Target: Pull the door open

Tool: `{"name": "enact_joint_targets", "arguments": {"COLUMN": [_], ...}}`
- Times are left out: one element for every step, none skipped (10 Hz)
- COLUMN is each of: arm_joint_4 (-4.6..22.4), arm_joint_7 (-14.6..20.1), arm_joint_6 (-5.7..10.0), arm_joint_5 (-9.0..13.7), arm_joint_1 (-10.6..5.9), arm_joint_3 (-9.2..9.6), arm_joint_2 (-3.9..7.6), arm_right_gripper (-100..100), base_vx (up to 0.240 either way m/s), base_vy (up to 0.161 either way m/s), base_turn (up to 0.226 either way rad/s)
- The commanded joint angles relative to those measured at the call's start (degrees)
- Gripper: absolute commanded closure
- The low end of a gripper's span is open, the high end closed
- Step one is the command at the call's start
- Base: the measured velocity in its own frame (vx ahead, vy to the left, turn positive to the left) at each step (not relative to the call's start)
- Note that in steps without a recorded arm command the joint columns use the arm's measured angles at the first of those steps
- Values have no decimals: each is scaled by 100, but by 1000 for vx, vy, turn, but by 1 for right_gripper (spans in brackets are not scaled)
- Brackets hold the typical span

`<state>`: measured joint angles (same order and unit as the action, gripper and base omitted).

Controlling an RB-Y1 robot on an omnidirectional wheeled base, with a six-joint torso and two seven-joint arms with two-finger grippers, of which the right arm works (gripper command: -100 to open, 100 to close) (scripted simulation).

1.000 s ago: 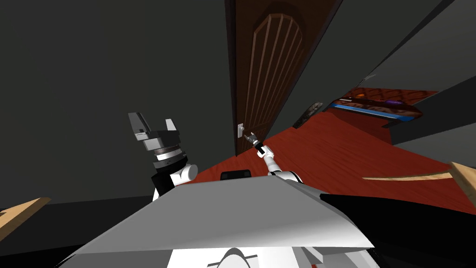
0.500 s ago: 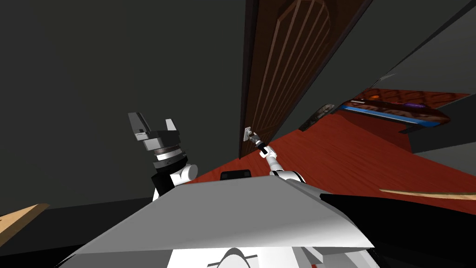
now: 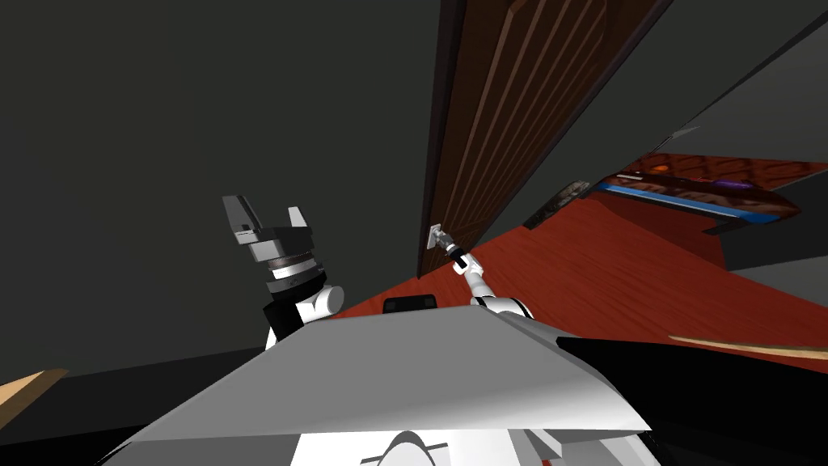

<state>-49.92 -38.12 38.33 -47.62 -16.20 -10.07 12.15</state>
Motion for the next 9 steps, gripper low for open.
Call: {"name": "enact_joint_targets", "arguments": {"arm_joint_4": [10, 10, 10, 10, 5, -4, -9, -14, -19], "arm_joint_7": [1, 1, 1, 1, 148, 288, 367, 445, 537], "arm_joint_6": [10, 10, 10, 10, -20, -36, -45, -54, -64], "arm_joint_5": [-4, -4, -4, -4, 157, 310, 395, 481, 580], "arm_joint_1": [14, 14, 14, 14, 13, 10, 8, 7, 5], "arm_joint_3": [14, 14, 14, 14, 43, 80, 101, 122, 146], "arm_joint_2": [-16, -16, -16, -16, 0, 0, 0, 1, 1], "arm_right_gripper": [100, 100, 100, 100, 100, 100, 100, 100, 100], "base_vx": [-21, -15, -7, 0, -24, -66, -78, -55, -47], "base_vy": [-13, -6, -1, 0, -45, -82, -90, -77, -68], "base_turn": [16, -1, -6, 0, 55, 124, 105, 73, 61]}}
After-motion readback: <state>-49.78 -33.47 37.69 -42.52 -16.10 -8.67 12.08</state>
